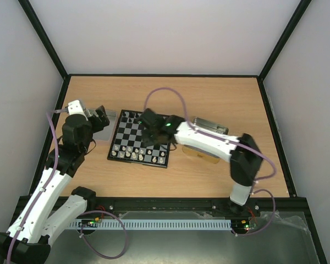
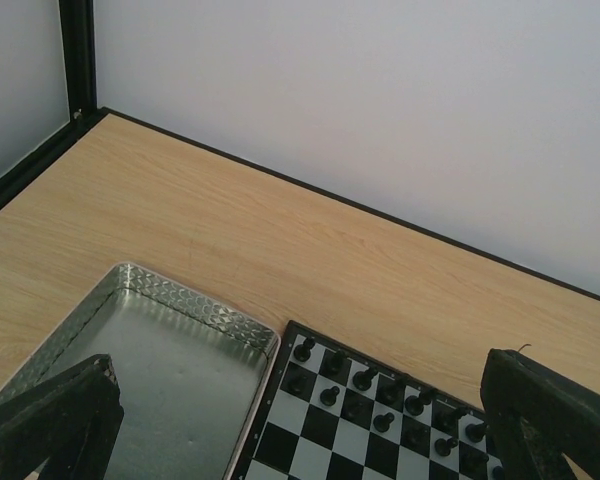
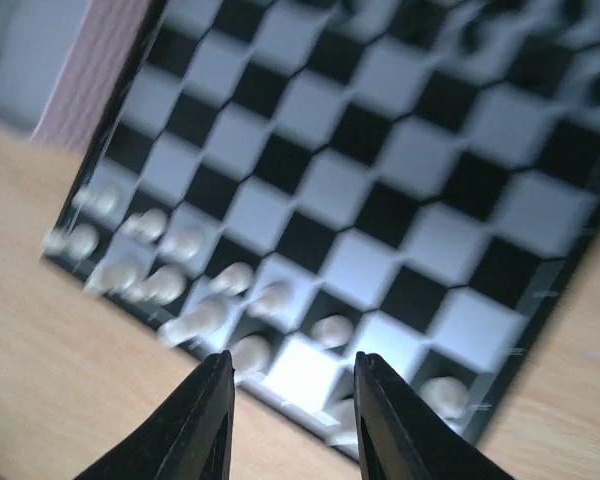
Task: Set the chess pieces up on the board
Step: Place the chess piece on the chessboard, then pick up the chess piece from the storage box.
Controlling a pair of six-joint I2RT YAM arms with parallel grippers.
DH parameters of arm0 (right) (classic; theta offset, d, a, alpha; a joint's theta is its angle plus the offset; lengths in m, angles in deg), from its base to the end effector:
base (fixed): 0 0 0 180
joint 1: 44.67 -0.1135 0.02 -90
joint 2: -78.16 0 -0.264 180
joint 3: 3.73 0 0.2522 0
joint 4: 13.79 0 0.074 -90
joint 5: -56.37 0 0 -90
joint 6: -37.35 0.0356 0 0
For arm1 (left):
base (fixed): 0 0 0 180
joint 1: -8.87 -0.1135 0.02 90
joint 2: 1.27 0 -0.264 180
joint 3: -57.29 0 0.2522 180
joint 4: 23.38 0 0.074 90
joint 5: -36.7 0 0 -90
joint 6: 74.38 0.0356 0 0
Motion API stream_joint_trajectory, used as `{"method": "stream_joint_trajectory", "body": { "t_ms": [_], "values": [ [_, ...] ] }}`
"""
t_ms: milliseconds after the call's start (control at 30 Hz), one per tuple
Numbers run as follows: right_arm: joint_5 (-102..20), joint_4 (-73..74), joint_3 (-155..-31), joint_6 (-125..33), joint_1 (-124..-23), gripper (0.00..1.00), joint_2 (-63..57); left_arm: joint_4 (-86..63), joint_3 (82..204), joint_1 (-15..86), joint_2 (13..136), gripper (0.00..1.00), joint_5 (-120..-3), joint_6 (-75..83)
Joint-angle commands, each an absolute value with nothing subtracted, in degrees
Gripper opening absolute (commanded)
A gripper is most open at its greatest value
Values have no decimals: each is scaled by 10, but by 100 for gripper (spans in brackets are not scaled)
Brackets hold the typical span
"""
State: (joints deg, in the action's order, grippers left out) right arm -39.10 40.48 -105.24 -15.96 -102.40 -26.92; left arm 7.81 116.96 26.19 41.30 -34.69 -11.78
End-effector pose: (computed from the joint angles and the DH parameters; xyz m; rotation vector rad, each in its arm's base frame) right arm 0.2100 0.3389 0.2601 -0.5395 2.6977 0.6712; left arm 0.1667 -0.0401 0.3400 -0.3866 1.7695 -0.2609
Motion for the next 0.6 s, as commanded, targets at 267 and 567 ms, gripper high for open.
{"method": "stream_joint_trajectory", "body": {
  "t_ms": [267, 567],
  "values": [
    [-232, 297, -789, -34, -743, 35, -100, 59, 1165, 258, 413, 99, -355, -112],
    [-175, 256, -739, -78, -646, 33, -133, 59, 1165, 258, 416, 99, -357, -112]
  ]
}}
